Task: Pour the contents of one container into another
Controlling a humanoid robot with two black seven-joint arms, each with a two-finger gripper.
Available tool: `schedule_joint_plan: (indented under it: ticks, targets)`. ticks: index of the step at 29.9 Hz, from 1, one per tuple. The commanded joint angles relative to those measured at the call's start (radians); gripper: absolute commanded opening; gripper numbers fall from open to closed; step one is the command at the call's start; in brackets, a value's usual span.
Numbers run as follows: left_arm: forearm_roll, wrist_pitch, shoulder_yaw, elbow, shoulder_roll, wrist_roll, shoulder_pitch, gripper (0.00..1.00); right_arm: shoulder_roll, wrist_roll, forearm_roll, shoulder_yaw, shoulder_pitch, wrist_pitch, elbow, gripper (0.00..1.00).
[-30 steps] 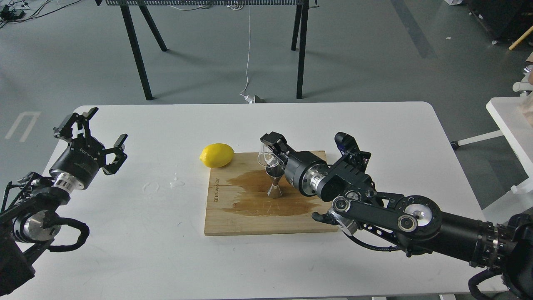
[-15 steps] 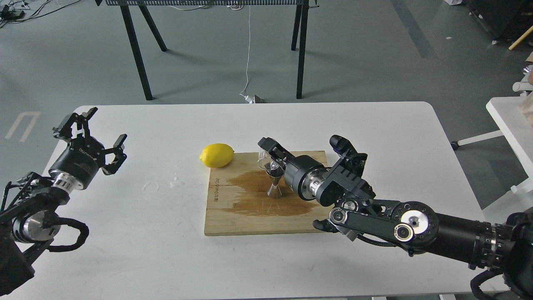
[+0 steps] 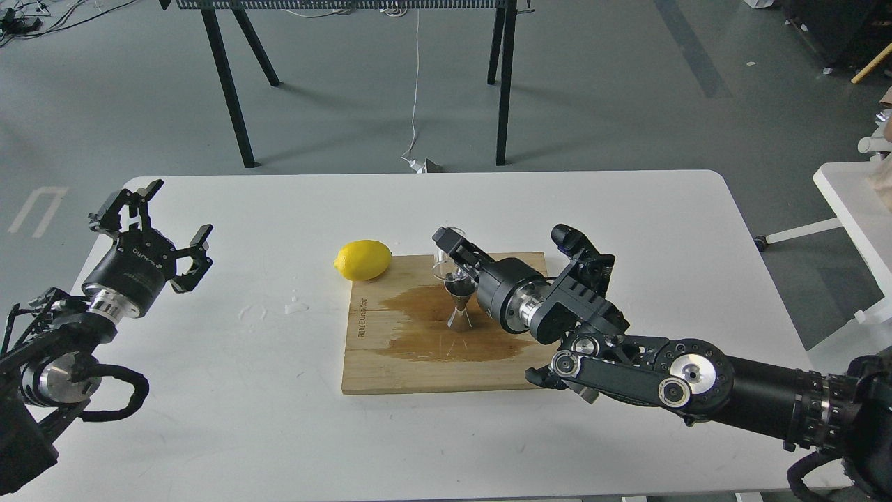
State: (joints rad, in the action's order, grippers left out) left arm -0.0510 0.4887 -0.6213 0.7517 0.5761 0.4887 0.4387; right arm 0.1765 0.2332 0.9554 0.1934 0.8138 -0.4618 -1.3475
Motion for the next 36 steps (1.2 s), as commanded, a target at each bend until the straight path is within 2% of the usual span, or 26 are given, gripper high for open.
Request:
schedule_joint_plan:
  ticks: [1,13,21,29,36]
  targets:
    - [0.0,0.0,0.0,0.0,0.001,0.0,0.0,0.94,0.0,0.0,0.003,0.0,0.002,0.0,-0.001,0.4]
    - [0.0,0.0,0.002,0.0,0.001,0.0,0.0,0.94,0.001,-0.003,0.063,-0.063,0.024,-0.006,-0.001,0.4]
    - [0.0,0.0,0.002,0.0,-0.001,0.0,0.0,0.94,0.024,-0.005,0.051,-0.035,0.019,-0.009,-0.002,0.4]
    - [0.0,0.0,0.002,0.0,0.001,0.0,0.0,0.94,0.043,-0.005,-0.007,0.081,-0.002,-0.008,-0.016,0.4]
    - [-0.001,0.0,0.002,0.0,0.001,0.0,0.0,0.94,0.038,-0.005,-0.228,0.322,-0.099,0.0,-0.038,0.4]
